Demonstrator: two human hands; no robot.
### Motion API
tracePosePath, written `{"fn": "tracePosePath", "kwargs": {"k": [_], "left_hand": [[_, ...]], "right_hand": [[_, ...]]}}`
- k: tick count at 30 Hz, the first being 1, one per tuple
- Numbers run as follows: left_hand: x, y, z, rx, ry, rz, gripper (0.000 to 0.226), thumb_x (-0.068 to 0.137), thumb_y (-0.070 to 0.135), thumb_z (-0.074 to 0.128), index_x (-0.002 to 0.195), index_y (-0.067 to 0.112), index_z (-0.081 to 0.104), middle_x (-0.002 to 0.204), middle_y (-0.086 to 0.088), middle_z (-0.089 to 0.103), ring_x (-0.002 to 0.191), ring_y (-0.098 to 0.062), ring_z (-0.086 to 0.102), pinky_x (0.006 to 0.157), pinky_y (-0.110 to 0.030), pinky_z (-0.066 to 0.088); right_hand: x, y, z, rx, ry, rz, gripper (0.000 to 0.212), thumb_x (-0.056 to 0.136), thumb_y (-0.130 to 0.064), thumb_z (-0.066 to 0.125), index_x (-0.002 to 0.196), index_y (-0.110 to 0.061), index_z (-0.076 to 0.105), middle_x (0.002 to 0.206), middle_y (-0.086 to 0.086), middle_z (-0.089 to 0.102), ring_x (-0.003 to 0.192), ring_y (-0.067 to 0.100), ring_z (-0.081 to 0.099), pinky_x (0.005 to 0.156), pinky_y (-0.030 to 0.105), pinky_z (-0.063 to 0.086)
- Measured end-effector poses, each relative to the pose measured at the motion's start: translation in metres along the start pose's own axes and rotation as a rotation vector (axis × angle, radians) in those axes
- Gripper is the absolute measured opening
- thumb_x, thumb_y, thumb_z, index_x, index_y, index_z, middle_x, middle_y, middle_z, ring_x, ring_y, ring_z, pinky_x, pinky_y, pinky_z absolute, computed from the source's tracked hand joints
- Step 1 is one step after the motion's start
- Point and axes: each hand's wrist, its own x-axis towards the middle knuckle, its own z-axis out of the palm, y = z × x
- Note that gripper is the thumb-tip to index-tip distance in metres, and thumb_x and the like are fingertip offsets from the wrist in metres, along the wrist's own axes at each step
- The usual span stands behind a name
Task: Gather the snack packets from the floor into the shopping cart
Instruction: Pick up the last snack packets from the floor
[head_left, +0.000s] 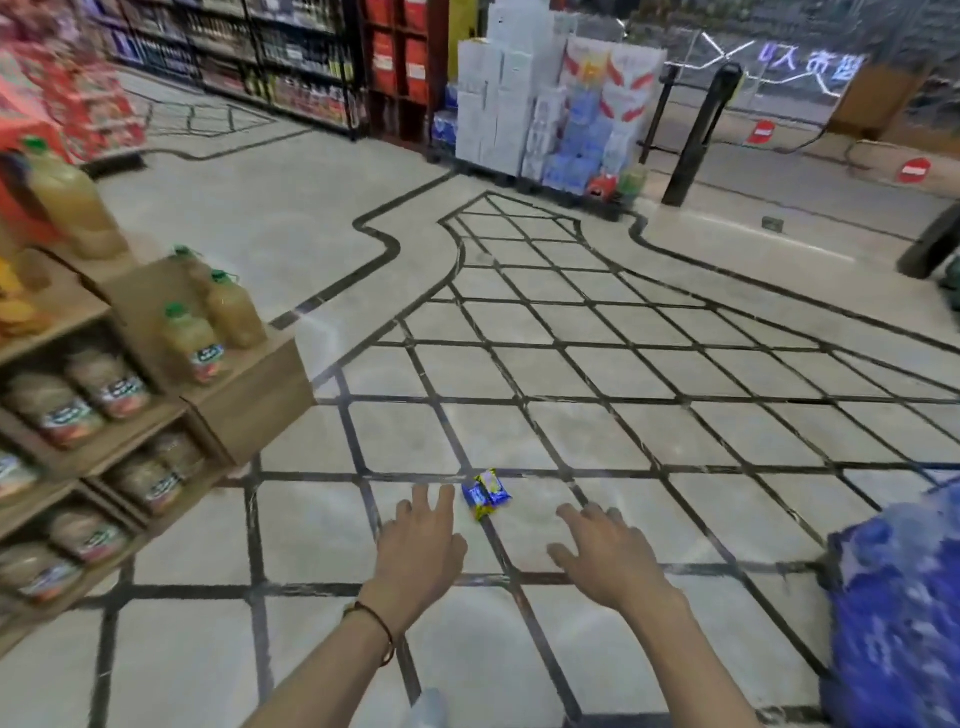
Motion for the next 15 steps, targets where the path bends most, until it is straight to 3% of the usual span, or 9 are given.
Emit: {"fn": "tracePosePath", "kwargs": {"k": [9,15], "left_hand": [[0.173,0.007,-0.013,-0.054,0.028,-0.079,0.059,0.090,0.029,0.053,0.145,0.018,0.032,0.143,-0.012,0.033,0.116,-0.035,0.048,0.081,-0.041,0.052],[0.278,0.018,0.033,-0.053,-0.065,-0.242,0.060,0.092,0.030,0.050,0.147,0.020,0.028,0.150,-0.011,0.029,0.115,-0.032,0.050,0.085,-0.041,0.051]], "right_hand": [[0.153,0.046,-0.046,0.023,0.016,0.037,0.049,0.098,-0.049,0.038,0.140,-0.025,0.037,0.133,0.004,0.049,0.123,0.028,0.043,0.091,0.042,0.045],[0.279,0.095,-0.020,-0.025,-0.025,-0.051,0.045,0.096,-0.047,0.038,0.135,-0.025,0.038,0.125,0.002,0.052,0.115,0.027,0.048,0.084,0.038,0.044]]}}
